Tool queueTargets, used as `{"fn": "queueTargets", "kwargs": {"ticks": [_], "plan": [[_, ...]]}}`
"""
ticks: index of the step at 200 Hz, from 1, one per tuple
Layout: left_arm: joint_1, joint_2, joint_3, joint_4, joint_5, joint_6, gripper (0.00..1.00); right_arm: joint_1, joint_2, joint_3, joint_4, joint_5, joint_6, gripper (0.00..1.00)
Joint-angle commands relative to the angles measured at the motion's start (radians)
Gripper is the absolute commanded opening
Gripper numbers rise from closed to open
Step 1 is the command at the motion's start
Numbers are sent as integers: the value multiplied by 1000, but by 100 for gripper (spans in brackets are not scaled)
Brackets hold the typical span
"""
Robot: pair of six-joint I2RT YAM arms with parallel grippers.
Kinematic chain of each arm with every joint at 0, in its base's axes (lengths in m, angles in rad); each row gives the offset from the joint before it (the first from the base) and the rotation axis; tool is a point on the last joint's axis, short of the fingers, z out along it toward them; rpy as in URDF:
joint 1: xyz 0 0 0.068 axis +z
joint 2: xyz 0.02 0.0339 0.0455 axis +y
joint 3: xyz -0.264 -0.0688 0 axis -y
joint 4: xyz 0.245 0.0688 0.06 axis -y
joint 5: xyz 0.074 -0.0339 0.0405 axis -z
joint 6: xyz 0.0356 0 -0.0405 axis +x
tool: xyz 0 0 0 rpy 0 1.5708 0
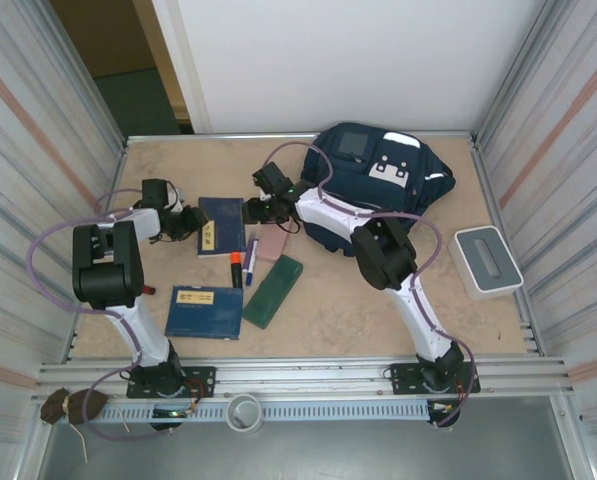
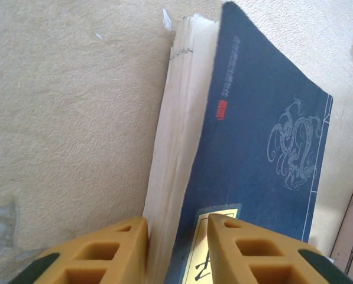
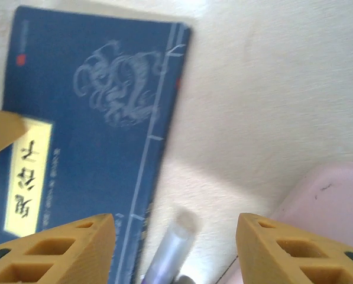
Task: Pack the student bag
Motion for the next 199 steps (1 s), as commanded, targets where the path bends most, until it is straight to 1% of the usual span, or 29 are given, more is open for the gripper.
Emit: {"fn": "queueTargets", "kwargs": {"ticks": [1,34,69,105,139,179,199], "plan": [[-4,28,-9,-25,49,15,27,18,-14,53,-87,54,-21,55],[-3,37,-1,-29,60,18,13,32,-3,72,-57,52,-9,57],[-1,39,7,-26,71,21,0,32,71,182,-72,59,9,60],[13,20,-6,-11,61,14,0,21,178,332,-155,100,45,61],[25,1,-32,16,58,-2,0,18,292,492,-222,48,53,59],[27,-7,-57,43,62,-22,0,13,348,525,-220,-3,91,57],[27,-4,-66,55,68,-30,0,15,363,528,-197,-56,111,56]]}}
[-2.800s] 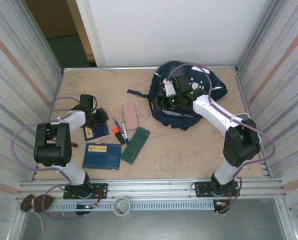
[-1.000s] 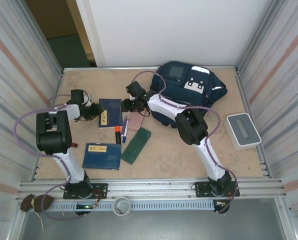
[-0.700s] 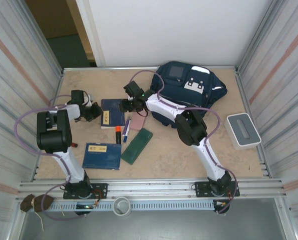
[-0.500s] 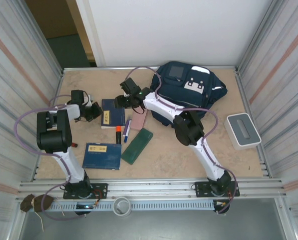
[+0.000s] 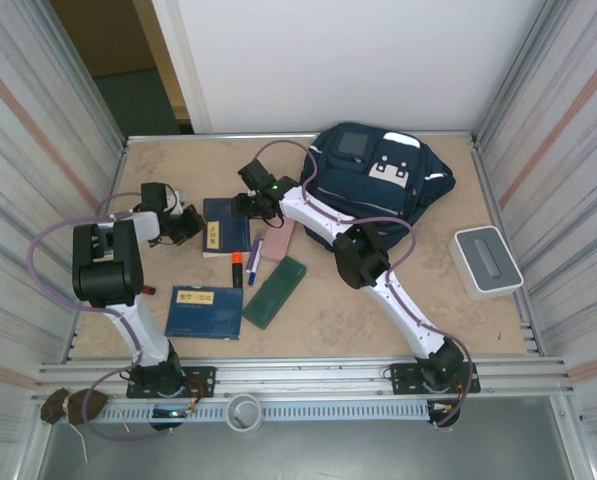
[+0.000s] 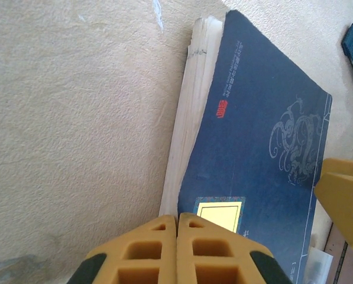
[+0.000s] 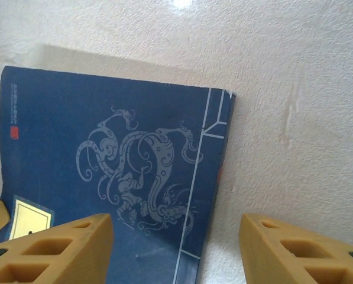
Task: Pack the student bag
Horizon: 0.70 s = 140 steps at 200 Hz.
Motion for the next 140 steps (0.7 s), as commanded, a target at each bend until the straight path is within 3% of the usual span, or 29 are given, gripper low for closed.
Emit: {"fn": "queueTargets", "kwargs": {"ticks": [1,40,85,140], "plan": [[12,-16,-31,-6,3,-19,0,-2,43,32,-18,-78,51,56],[12,-8,-54,26,26,-38,0,-2,51,30,91,-229,126,49],[12,0,-60,35,39,-43,0,-24,-14,-31,255,-358,219,32],[12,-3,-60,35,43,-44,0,-28,-95,-157,316,-384,168,18]]}}
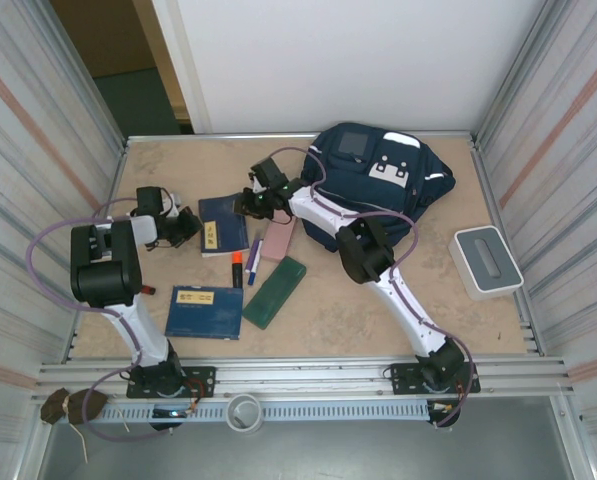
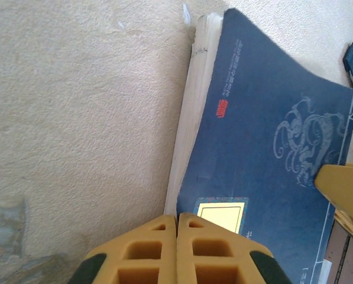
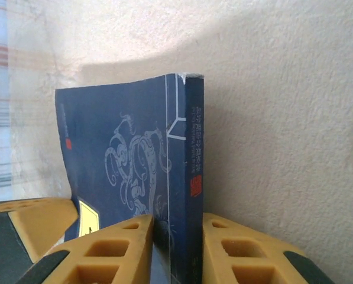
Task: Pack the student bag
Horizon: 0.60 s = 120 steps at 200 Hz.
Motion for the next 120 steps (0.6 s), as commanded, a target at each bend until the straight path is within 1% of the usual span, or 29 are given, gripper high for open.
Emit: {"fn": "queueTargets", "kwargs": {"ticks": [1,16,33,44,73,99,120], "plan": [[-13,-3,-22,-25,21,-8,0,28,-93,-30,67,-83,-15,17],[-13,-11,-21,-24,21,-8,0,22,-89,-35,85,-104,-17,8],[-13,-30,-13,-28,11,-8,6,14,-95,-26,120,-127,-6,0],[-11,-46,-2,-40,-2,-8,10,7,-110,-24,138,-134,-3,0],[15,-122,2,-30,-13,-44,33,-20,-175,-32,146,-137,11,0],[45,-254,-82,89,29,-151,46,-47,-275,-94,192,-154,45,0],[45,-356,-141,197,110,-231,54,-68,-375,-164,211,-163,48,0]]}}
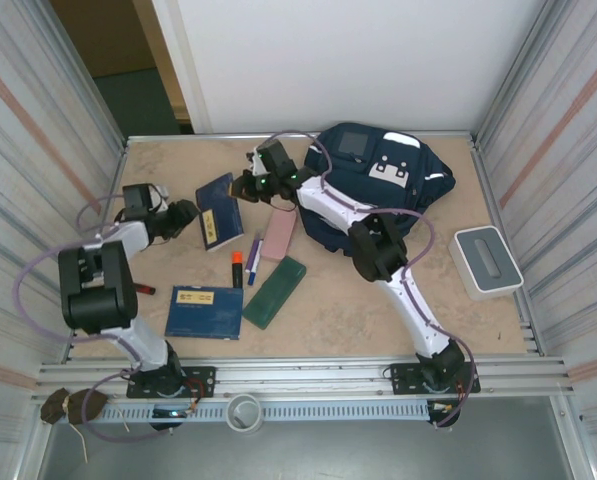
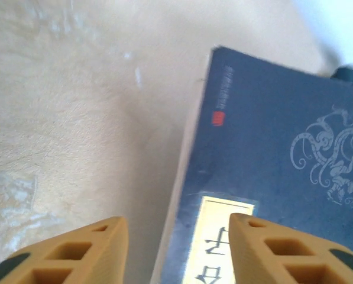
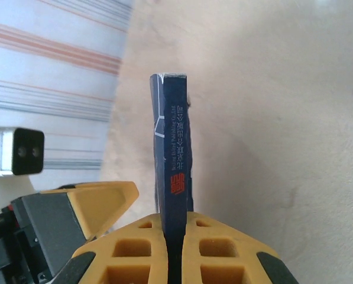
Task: Pack the student bag
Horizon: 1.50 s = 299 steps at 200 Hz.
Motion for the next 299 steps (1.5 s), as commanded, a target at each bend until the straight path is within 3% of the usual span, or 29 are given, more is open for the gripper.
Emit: {"fn": "queueTargets", "kwargs": {"ticks": [1,32,59,105,183,233,274,299], "plan": [[7,-123,-55,145,99,-125,55,-38,-186,-53,85,-48,31,0],[-18,-191,-124,362,252,-289,68,-84,-363,-235,141,-81,33,0],[-116,-206,-136,493,333,-394,81,-135,-518,-434,202,-74,54,0],[-255,-235,-152,568,305,-469,99,-195,-715,-642,202,-18,42,0],[-399,-193,-96,478,232,-423,99,-220,-835,-805,426,-55,177,0],[-418,-191,-92,483,219,-436,99,-224,-846,-838,533,-89,246,0],[-418,-152,-100,688,295,-563,99,-222,-837,-852,571,-98,269,0],[-418,-151,-92,724,318,-588,95,-230,-828,-878,593,-98,277,0]]}}
